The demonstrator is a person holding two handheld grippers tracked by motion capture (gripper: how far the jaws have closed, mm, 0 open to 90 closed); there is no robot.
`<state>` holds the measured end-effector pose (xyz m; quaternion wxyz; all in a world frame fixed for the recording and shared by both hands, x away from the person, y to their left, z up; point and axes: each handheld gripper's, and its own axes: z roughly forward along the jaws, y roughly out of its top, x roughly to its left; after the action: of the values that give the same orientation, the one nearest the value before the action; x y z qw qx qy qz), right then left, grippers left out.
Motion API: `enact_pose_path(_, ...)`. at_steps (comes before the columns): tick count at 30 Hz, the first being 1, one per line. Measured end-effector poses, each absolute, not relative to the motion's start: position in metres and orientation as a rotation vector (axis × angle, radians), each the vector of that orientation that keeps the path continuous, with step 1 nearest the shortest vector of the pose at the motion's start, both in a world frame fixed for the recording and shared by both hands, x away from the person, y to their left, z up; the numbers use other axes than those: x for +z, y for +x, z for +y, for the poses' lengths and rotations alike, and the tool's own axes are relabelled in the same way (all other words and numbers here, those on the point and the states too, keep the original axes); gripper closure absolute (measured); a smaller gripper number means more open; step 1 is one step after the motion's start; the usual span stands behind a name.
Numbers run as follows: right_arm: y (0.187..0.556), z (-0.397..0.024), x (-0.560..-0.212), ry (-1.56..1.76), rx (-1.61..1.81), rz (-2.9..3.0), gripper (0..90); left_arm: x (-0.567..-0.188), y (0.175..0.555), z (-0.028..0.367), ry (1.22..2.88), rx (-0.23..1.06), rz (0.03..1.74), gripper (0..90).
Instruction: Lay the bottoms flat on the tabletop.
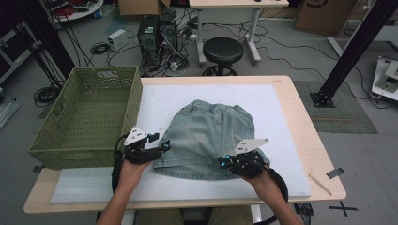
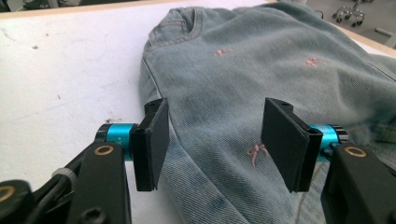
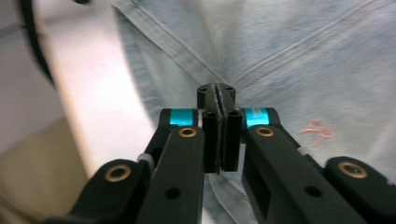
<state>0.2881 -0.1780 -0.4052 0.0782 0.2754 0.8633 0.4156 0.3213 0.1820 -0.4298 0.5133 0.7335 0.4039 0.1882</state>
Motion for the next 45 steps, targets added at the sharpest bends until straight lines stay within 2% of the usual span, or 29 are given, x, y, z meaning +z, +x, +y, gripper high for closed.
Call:
enact_pose_path(4, 0.285, -0.171, -0.409, 0.811, 1.2, 2.559, 78.1, -0.433, 0.321, 0.178, 1.805, 0.427, 0.966, 42.1)
enact_pose_path(10, 0.289, -0.153, -0.426, 0.772, 1.02, 2.554, 71.4, -0.444, 0.322, 0.166, 1.957, 0.383, 0.969, 42.6)
enact_pose_path(13, 0.298, -0.15, -0.436, 0.809, 0.925, 2.519, 71.5, -0.448, 0.321, 0.161, 2.022, 0.384, 0.964, 45.7)
enact_pose_path(16, 0.305, -0.155, -0.439, 0.862, 0.944, 2.514, 67.5, -0.45, 0.317, 0.156, 2.066, 0.428, 0.937, 56.4)
enact_pose_path(17, 0.306, -0.157, -0.438, 0.869, 0.952, 2.51, 67.4, -0.449, 0.316, 0.155, 2.074, 0.429, 0.925, 66.0)
enact_pose_path(19, 0.305, -0.161, -0.433, 0.885, 1.01, 2.497, 67.3, -0.449, 0.315, 0.155, 2.086, 0.443, 0.914, 77.3)
enact_pose_path(22, 0.302, -0.167, -0.424, 0.88, 1.103, 2.476, 67.5, -0.446, 0.314, 0.16, 2.044, 0.427, 0.915, 84.8)
enact_pose_path(25, 0.3, -0.163, -0.423, 0.852, 1.08, 2.524, 67.5, -0.44, 0.312, 0.17, 1.972, 0.395, 0.917, 85.0)
enact_pose_path(29, 0.302, -0.153, -0.435, 0.826, 0.956, 2.57, 59.8, -0.433, 0.309, 0.186, 1.91, 0.36, 0.929, 85.0)
enact_pose_path(31, 0.304, -0.153, -0.439, 0.855, 0.992, 2.558, 59.0, -0.434, 0.309, 0.189, 1.92, 0.351, 0.931, 84.9)
enact_pose_path(32, 0.304, -0.152, -0.439, 0.851, 0.987, 2.556, 59.8, -0.435, 0.309, 0.19, 1.925, 0.349, 0.926, 84.8)
enact_pose_path(34, 0.302, -0.15, -0.439, 0.804, 0.988, 2.568, 69.3, -0.436, 0.308, 0.189, 1.919, 0.347, 0.919, 83.6)
enact_pose_path(35, 0.301, -0.15, -0.438, 0.798, 0.988, 2.575, 72.4, -0.435, 0.308, 0.19, 1.913, 0.346, 0.92, 81.1)
enact_pose_path(38, 0.305, -0.152, -0.437, 0.852, 1.019, 2.611, 72.0, -0.433, 0.309, 0.191, 1.875, 0.362, 0.935, 70.3)
enact_pose_path(40, 0.308, -0.153, -0.437, 0.896, 1.068, 2.608, 61.5, -0.432, 0.309, 0.192, 1.843, 0.38, 0.945, 63.6)
enact_pose_path(41, 0.308, -0.152, -0.436, 0.92, 1.092, 2.594, 60.8, -0.431, 0.309, 0.193, 1.832, 0.384, 0.946, 59.3)
enact_pose_path(45, 0.307, -0.141, -0.441, 0.871, 0.99, 2.57, 61.9, -0.428, 0.311, 0.194, 1.781, 0.396, 0.952, 54.7)
